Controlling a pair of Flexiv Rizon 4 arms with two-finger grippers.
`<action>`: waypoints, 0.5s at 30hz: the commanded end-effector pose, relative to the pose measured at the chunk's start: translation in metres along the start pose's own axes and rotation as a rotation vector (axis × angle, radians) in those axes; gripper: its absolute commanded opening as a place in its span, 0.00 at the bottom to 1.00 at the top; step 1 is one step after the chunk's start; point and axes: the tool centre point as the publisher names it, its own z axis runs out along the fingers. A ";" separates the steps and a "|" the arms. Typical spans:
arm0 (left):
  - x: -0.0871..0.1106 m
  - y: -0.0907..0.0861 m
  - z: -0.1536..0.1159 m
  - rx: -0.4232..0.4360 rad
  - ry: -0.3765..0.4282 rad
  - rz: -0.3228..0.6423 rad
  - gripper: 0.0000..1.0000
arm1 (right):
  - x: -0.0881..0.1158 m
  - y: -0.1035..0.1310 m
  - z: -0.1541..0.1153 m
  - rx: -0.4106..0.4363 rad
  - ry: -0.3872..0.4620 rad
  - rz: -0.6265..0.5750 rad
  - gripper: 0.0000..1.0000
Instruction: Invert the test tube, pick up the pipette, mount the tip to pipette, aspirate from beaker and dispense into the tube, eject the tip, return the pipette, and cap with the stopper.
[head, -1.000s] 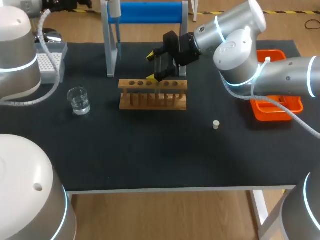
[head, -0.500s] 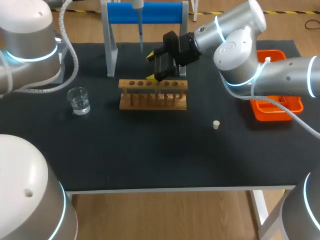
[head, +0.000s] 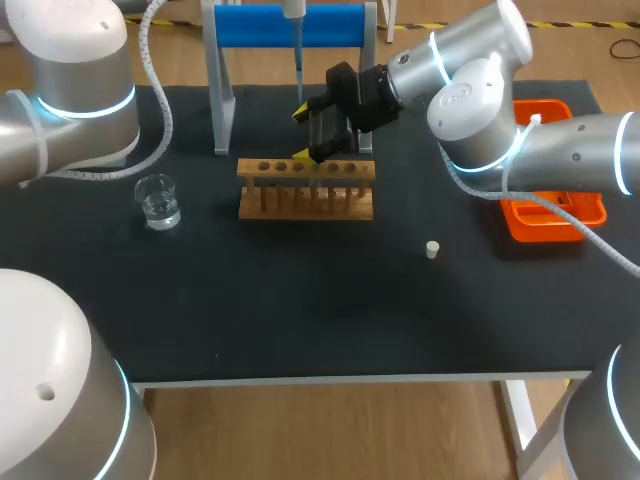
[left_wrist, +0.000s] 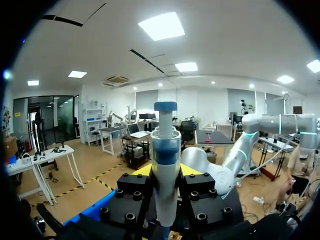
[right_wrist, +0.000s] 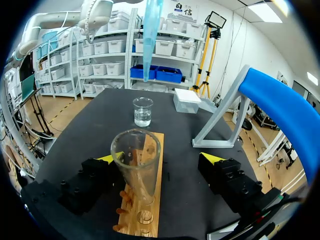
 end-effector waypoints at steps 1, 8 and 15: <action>-0.003 0.000 0.009 -0.004 0.014 -0.002 0.00 | -0.001 0.001 -0.001 0.004 0.004 0.000 1.00; -0.001 0.002 0.017 -0.004 0.033 -0.009 0.00 | -0.001 0.001 -0.001 0.004 0.004 0.000 1.00; -0.001 0.004 0.019 -0.004 0.041 -0.014 0.00 | -0.001 0.001 -0.001 0.004 0.004 0.000 1.00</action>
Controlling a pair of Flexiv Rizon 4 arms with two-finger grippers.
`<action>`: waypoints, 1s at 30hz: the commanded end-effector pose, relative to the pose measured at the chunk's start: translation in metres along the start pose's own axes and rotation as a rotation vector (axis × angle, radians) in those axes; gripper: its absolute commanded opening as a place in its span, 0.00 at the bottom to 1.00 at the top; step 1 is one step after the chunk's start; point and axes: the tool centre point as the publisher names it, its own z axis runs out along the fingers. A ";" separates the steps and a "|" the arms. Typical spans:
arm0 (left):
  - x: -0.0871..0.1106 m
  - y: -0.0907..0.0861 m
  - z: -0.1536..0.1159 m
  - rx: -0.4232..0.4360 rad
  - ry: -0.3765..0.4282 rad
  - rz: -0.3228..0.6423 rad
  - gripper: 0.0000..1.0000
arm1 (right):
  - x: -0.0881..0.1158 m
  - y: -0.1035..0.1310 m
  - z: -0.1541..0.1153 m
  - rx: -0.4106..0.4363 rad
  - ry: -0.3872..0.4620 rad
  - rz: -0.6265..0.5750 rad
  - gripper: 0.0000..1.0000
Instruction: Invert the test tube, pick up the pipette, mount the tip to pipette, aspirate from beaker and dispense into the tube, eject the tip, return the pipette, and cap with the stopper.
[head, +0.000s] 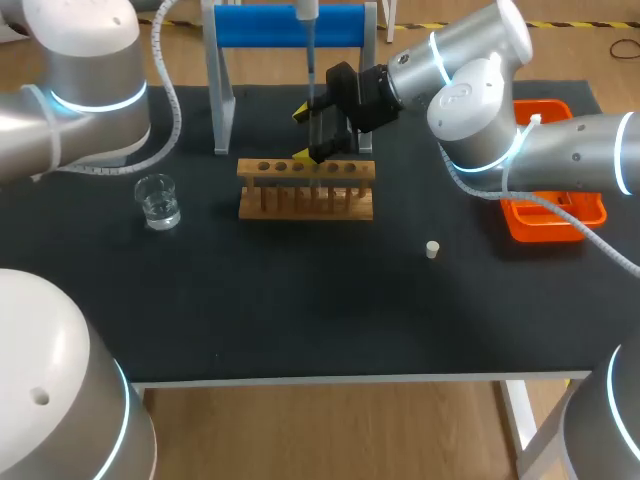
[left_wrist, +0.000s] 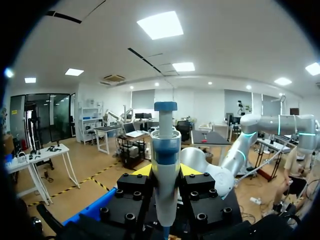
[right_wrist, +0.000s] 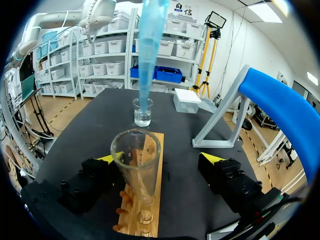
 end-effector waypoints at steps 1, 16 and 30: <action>-0.001 0.001 0.002 -0.003 0.004 -0.003 0.00 | -0.001 0.000 -0.001 0.004 0.004 0.000 1.00; -0.001 0.009 0.008 -0.010 0.009 -0.015 0.00 | -0.001 0.000 -0.001 0.004 0.004 0.000 1.00; -0.002 0.020 0.011 -0.011 0.015 -0.021 0.00 | -0.001 0.000 -0.001 0.004 0.004 0.000 1.00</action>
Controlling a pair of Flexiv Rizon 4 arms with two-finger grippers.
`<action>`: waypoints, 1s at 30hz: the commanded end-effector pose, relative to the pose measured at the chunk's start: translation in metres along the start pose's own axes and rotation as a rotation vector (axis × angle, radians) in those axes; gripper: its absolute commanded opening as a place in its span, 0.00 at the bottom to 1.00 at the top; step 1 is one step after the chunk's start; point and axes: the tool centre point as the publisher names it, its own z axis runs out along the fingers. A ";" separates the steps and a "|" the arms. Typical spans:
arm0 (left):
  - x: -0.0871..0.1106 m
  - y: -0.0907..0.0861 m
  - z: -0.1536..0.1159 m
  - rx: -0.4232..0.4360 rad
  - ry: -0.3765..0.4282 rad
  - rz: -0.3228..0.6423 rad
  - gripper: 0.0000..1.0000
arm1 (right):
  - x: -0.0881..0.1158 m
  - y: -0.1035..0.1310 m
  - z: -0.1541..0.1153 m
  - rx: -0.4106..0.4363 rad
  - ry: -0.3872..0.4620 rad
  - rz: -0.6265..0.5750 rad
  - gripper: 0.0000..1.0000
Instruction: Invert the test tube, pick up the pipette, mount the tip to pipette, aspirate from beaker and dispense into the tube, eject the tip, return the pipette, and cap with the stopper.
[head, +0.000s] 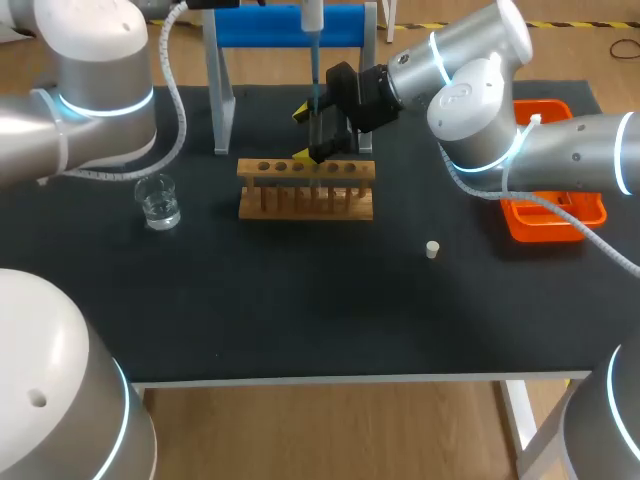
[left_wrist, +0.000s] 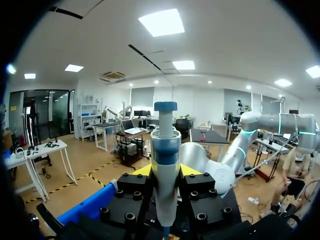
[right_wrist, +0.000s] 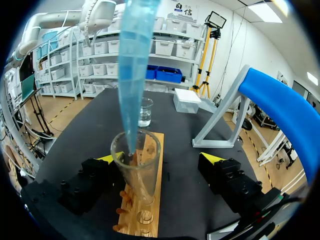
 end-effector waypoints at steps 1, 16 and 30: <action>-0.002 0.003 0.002 0.006 0.003 0.000 0.00 | -0.001 0.000 -0.001 0.004 0.004 0.000 1.00; -0.005 0.012 -0.003 -0.010 -0.007 0.002 0.00 | -0.001 0.000 -0.001 0.004 0.004 0.000 1.00; -0.006 0.009 -0.005 0.018 -0.016 0.040 0.00 | -0.001 0.000 -0.001 0.004 0.004 0.000 1.00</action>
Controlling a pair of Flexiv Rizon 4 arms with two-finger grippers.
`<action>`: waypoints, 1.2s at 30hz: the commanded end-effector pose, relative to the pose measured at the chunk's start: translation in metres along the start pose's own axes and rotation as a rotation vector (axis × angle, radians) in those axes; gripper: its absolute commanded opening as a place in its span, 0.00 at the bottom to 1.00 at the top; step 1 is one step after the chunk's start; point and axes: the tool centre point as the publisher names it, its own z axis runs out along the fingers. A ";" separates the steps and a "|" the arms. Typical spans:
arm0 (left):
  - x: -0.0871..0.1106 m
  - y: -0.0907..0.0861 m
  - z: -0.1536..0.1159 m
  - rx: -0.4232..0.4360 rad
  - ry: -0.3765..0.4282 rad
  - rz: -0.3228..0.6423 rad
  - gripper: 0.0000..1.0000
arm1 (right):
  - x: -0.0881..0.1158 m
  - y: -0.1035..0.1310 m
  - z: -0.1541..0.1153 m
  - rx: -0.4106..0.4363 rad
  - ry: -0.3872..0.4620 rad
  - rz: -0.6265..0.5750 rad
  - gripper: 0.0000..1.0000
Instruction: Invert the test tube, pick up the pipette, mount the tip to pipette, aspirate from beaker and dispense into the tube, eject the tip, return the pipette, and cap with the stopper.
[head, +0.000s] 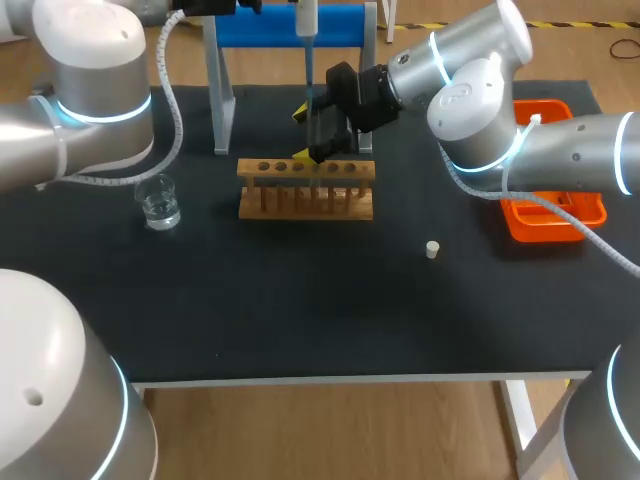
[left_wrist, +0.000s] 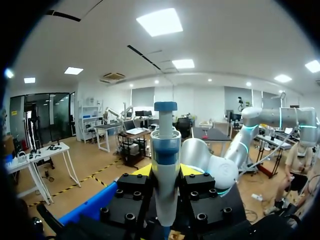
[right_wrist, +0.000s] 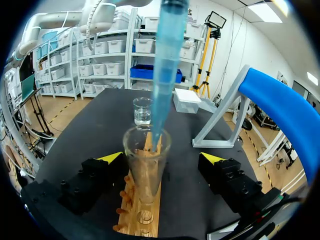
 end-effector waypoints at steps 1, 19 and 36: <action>-0.001 0.001 0.000 0.022 -0.004 0.005 0.00 | -0.001 0.000 -0.001 0.004 0.004 0.000 1.00; 0.005 0.002 0.002 0.056 0.028 -0.001 0.00 | -0.001 0.000 -0.001 0.004 0.004 0.000 1.00; 0.005 0.011 -0.004 0.015 0.015 0.019 0.00 | -0.001 0.000 -0.001 0.004 0.004 0.000 1.00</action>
